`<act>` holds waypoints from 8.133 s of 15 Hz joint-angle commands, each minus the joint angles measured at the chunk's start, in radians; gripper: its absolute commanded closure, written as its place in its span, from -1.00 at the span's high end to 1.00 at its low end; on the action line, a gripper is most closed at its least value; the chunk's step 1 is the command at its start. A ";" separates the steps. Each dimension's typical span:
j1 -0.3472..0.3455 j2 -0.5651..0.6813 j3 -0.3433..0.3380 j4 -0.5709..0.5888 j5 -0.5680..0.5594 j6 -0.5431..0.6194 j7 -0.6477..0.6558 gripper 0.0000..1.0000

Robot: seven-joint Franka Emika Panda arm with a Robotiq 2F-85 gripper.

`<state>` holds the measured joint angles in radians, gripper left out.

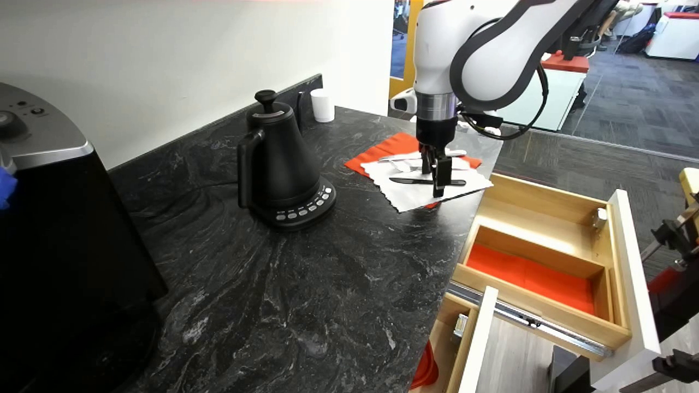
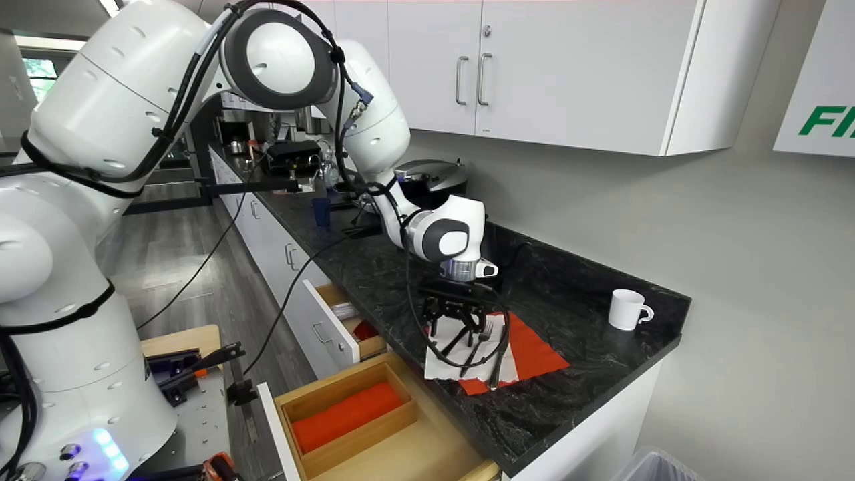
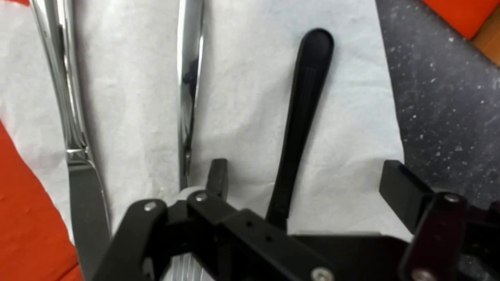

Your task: Move the cutlery from the counter to the tray in the drawer

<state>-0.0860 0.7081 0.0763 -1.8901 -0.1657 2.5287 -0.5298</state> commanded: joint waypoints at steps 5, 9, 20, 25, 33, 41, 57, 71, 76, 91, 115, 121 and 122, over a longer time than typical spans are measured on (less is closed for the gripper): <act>0.006 -0.047 0.001 -0.055 -0.035 0.047 0.017 0.82; 0.005 -0.051 0.002 -0.057 -0.035 0.056 0.016 0.62; 0.001 -0.062 0.004 -0.063 -0.030 0.072 0.014 0.79; 0.001 -0.064 0.003 -0.066 -0.031 0.080 0.017 1.00; -0.001 -0.066 0.000 -0.068 -0.030 0.097 0.020 -0.20; -0.003 -0.070 -0.003 -0.071 -0.030 0.108 0.020 -1.00; -0.005 -0.076 -0.002 -0.088 -0.029 0.126 0.021 -0.91; -0.006 -0.074 -0.002 -0.082 -0.027 0.128 0.024 0.06; -0.008 -0.063 -0.001 -0.077 -0.025 0.125 0.021 -0.02; 0.009 -0.140 -0.004 -0.125 -0.035 0.139 0.039 -0.89; 0.069 -0.729 -0.001 -0.747 0.185 0.157 0.393 -0.90; 0.070 -0.684 -0.024 -0.790 0.224 0.130 0.352 -0.89; 0.069 -0.667 -0.027 -0.778 0.220 0.128 0.339 -0.89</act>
<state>-0.0310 0.0174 0.0710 -2.6744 0.0477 2.6535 -0.1732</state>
